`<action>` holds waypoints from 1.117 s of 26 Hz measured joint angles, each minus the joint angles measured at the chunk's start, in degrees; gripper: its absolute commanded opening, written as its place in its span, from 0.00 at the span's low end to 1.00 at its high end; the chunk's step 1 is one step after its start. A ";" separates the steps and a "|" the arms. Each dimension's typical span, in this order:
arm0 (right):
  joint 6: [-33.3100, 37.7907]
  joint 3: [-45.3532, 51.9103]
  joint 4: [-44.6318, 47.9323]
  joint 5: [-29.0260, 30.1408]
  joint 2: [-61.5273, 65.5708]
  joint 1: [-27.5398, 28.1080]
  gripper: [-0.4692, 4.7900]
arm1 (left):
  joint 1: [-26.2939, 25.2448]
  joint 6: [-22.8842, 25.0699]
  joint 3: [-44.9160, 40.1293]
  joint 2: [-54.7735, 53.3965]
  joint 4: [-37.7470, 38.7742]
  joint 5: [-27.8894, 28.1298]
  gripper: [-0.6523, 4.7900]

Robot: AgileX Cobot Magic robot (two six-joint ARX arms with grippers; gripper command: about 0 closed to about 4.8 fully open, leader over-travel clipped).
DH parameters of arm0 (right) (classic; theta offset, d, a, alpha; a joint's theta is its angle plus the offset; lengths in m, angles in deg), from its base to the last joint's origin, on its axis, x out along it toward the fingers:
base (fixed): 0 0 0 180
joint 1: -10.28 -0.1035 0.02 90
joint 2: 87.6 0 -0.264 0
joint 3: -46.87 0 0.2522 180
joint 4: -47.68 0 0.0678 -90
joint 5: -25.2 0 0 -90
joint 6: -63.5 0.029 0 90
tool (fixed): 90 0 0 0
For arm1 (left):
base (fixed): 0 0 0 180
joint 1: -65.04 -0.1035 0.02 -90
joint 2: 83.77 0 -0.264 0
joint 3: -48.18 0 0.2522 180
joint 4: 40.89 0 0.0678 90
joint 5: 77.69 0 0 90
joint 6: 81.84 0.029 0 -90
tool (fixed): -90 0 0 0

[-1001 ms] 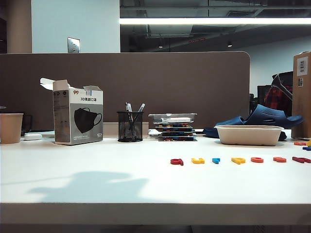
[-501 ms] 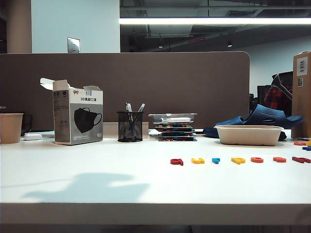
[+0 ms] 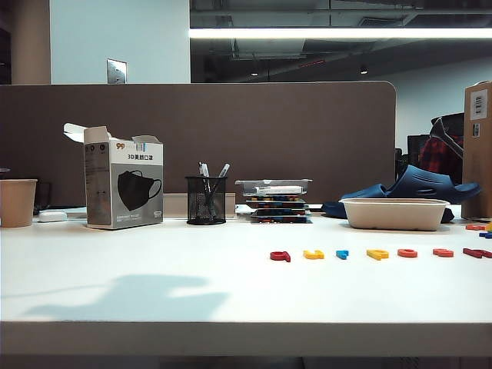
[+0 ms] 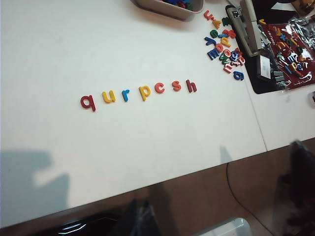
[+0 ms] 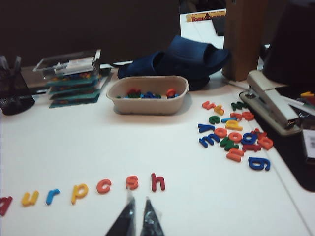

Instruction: Select the appropriate letters from the row of letter magnets placed on the table to arrange into the word "cup".

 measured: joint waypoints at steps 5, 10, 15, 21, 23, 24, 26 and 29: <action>0.00 -10.36 -5.60 0.37 2.49 0.00 0.13 | 0.00 0.00 0.00 0.00 0.00 0.00 0.11; 0.00 -20.22 -12.83 2.86 8.24 0.00 0.13 | 0.00 0.00 0.00 0.00 -0.02 0.00 0.11; -0.02 -30.10 -17.53 2.95 15.12 0.00 0.07 | 0.00 0.00 0.00 0.00 -0.02 0.02 0.11; 0.00 -42.42 -21.09 3.04 24.79 0.00 0.07 | 0.00 0.00 0.00 0.00 -0.02 0.02 0.11; 0.02 -47.84 -24.70 3.76 29.92 0.00 0.07 | 0.00 0.00 0.00 0.00 -0.02 0.02 0.11; 0.04 -51.36 -27.43 4.50 33.83 -0.07 0.07 | 0.00 0.00 0.00 0.00 -0.02 0.02 0.11; 0.04 -53.96 -29.38 5.09 37.24 -0.09 0.07 | 0.00 0.00 0.00 0.00 -0.02 0.02 0.11; 0.04 -58.01 -33.22 6.95 42.84 -0.07 0.07 | 0.00 0.00 0.00 0.00 -0.02 0.02 0.11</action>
